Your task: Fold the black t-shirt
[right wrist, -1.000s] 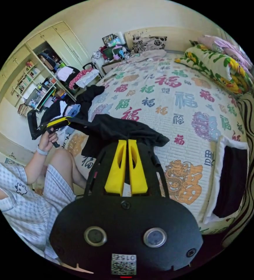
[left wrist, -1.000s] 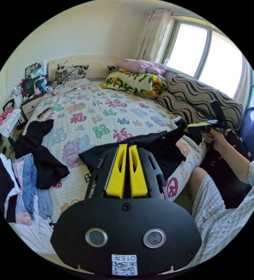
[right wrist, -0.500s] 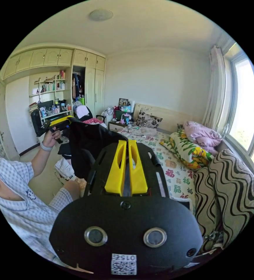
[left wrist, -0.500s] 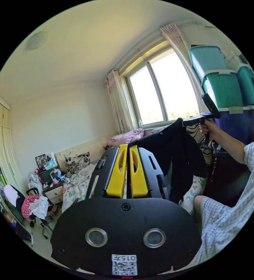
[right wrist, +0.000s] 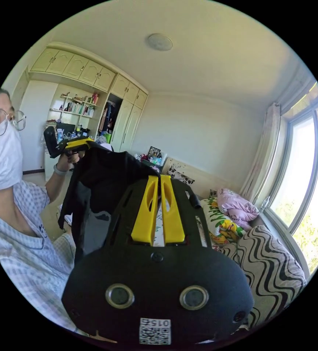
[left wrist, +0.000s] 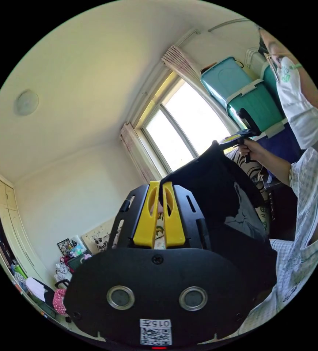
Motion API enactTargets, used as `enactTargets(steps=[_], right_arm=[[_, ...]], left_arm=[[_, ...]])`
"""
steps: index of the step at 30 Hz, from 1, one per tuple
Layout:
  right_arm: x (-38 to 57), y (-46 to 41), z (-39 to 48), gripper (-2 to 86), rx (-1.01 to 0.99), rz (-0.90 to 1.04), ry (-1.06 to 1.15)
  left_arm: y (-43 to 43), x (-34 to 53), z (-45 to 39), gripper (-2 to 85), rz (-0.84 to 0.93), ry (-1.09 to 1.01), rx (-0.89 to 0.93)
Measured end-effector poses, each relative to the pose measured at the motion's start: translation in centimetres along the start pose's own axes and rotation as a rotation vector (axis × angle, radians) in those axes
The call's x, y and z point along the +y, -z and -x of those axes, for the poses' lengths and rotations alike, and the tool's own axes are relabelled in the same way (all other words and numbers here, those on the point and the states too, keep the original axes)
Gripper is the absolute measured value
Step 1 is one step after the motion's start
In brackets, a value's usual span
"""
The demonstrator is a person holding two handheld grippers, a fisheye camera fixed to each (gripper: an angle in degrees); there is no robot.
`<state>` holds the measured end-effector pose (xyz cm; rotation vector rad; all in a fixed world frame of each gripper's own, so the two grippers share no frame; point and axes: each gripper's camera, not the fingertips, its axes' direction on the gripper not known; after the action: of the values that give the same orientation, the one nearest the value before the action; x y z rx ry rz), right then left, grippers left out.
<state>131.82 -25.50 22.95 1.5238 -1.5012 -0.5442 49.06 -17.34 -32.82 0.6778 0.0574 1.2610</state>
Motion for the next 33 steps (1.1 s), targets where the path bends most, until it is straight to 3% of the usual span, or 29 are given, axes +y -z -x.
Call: enactTargets(steps=[5,11,13,16,20,23,28,33], right_arm=[[1.8,-6.7,-5.9,-0.3,-0.036,0.080,-0.087],[6.9,-24.7,-15.1,0.0,0.031,0.374,-0.197],[11.1,-34.2,-19.3,0.4,-0.027,0.546,-0.371],[18.3,-41.6,-22.3,2.5,-0.185,0.699,-0.672],[24.5,-42.2,-21.2,6.2,-0.368,0.736,-0.609],[31.0,-40.8,-19.9,8.6,-0.360,0.954,-0.541],[39.8,-36.5,-20.4,10.3,-0.313,1.156,-0.756],[43.0,-37.4,-21.6,10.4,-0.377,1.197,-0.927]], left_arm=[[-8.9,4.0,1.6,-0.2,0.118,0.066,0.030],[-29.2,15.7,4.6,0.1,0.455,0.228,0.026],[-38.6,23.2,5.2,1.0,0.611,0.337,0.031],[-45.7,33.5,4.9,3.3,0.846,0.592,-0.048],[-45.0,41.9,2.4,6.7,0.817,0.799,0.154],[-42.1,48.2,-0.5,8.5,1.030,0.861,0.259],[-35.2,55.6,-5.1,10.6,1.243,1.141,0.321],[-37.0,59.3,-8.8,11.1,1.436,1.166,0.344]])
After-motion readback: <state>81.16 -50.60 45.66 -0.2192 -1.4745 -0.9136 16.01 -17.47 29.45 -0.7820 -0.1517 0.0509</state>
